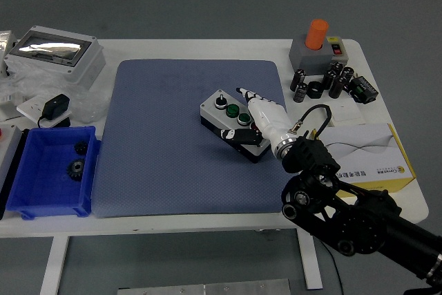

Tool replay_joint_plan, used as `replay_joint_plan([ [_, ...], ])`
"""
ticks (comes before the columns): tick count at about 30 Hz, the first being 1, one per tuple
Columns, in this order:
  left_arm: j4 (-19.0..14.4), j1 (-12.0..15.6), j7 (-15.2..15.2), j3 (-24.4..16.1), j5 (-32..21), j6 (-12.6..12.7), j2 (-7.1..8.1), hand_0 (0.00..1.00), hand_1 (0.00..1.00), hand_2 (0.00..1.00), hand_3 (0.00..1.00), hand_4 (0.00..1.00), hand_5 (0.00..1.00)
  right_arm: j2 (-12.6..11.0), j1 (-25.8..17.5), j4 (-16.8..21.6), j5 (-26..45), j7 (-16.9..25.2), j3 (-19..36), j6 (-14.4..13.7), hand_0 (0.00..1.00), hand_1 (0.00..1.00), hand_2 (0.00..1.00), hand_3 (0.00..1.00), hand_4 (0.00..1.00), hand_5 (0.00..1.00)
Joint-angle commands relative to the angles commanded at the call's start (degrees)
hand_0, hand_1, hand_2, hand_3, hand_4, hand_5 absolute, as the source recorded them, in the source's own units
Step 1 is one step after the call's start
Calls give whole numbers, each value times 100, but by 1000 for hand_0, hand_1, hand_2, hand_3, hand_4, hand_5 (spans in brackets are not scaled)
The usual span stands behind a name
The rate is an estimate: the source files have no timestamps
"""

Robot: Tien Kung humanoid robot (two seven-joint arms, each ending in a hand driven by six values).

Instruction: Pick up the button,place it on the desk,press the button,press the button

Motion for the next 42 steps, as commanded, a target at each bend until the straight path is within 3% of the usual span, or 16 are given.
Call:
replay_joint_plan([
  [17,-4,-38,-71,-67,70,-75,21,661,620,623,747,907,604,173,200,-358,-86,-216,-302,121,871,896,980,998,986,626],
  [18,-5,-37,-74,-69,69,-84,20,661,620,623,748,911,610,183,206,-391,-68,-228,-308,143,774,843,938,998,982,617],
  [23,-10,-36,-88,-71,60,-113,19,661,620,623,748,911,610,215,244,-537,-7,-213,-300,219,774,843,938,998,982,617],
  [24,-9,-40,-94,-74,64,-117,20,661,620,623,749,939,645,220,250,-589,1,-176,-279,239,451,695,812,998,985,609],
  [29,-4,-55,-117,-90,87,-123,24,661,620,623,749,939,645,236,262,-721,11,-100,-265,280,451,695,812,998,985,609],
  [30,-3,-56,-119,-92,91,-124,24,661,620,623,749,941,650,238,262,-735,4,-94,-265,280,381,630,749,998,990,607],
  [35,3,-62,-132,-103,119,-127,18,661,620,623,749,941,650,252,268,-810,-58,-68,-263,272,381,630,749,998,990,607],
  [36,5,-63,-137,-107,129,-129,16,662,620,623,749,941,653,256,271,-827,-71,-65,-264,266,291,544,677,998,972,544],
  [41,14,-67,-155,-126,166,-130,15,662,620,623,749,941,653,274,288,-898,-193,-72,-265,270,291,544,677,998,972,544],
  [42,16,-68,-160,-129,170,-130,16,662,620,623,749,938,647,275,292,-905,-226,-77,-264,275,261,499,600,987,902,405],
])
